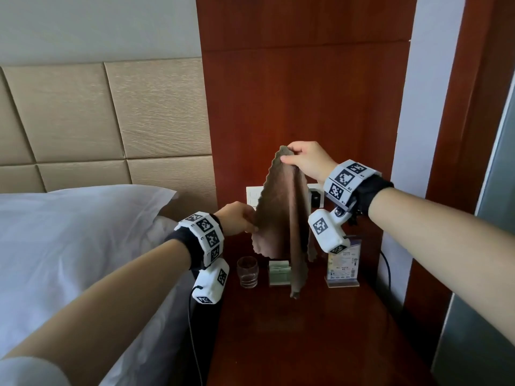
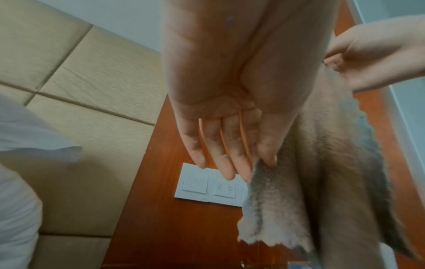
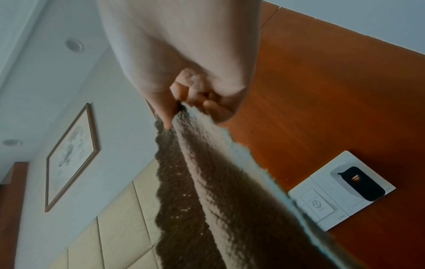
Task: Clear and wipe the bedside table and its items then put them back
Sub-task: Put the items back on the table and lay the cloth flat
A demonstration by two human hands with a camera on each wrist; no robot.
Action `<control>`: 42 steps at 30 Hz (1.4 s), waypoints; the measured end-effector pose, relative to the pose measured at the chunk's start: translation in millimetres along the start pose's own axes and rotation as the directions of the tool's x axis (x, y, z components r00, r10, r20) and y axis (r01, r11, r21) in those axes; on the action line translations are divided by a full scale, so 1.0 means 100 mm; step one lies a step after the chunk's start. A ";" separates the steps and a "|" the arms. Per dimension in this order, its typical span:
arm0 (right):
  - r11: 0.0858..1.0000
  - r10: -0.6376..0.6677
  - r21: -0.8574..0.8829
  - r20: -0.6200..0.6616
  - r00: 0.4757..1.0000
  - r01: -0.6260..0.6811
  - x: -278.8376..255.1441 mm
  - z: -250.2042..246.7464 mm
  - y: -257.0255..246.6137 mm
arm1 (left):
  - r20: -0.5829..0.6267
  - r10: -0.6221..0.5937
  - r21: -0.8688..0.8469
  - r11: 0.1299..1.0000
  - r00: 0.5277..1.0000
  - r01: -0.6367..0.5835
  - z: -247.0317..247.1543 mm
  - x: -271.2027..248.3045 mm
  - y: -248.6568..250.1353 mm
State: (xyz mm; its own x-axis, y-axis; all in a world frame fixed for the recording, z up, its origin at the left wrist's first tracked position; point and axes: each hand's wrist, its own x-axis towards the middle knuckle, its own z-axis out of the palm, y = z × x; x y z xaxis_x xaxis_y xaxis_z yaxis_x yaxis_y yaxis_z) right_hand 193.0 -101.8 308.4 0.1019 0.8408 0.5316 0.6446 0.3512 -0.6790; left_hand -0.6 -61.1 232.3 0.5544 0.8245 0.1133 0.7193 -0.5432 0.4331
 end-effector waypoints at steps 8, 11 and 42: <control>1.000 -0.008 -0.017 -0.068 0.998 0.007 -0.01 -0.20 -0.02 | -0.099 -0.024 0.022 0.999 0.995 0.026 0.11 0.02 0.14; 0.996 0.027 -0.077 -0.083 0.996 -0.034 -0.07 -0.28 0.07 | -0.116 -0.051 0.033 0.998 0.992 0.056 0.05 0.00 0.12; 0.813 0.542 -0.358 0.180 0.821 -0.458 -0.66 -0.12 1.33 | 0.027 -0.218 0.069 0.974 0.976 0.216 0.47 0.12 -0.26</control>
State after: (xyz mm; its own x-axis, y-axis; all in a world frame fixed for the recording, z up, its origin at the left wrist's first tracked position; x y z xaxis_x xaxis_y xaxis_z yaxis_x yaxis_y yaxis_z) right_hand 281.2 -115.5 189.6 0.2967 0.9547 -0.0226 0.7490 -0.2473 -0.6147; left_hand 6.8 -44.7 180.8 0.3949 0.9187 -0.0077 0.8492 -0.3618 0.3847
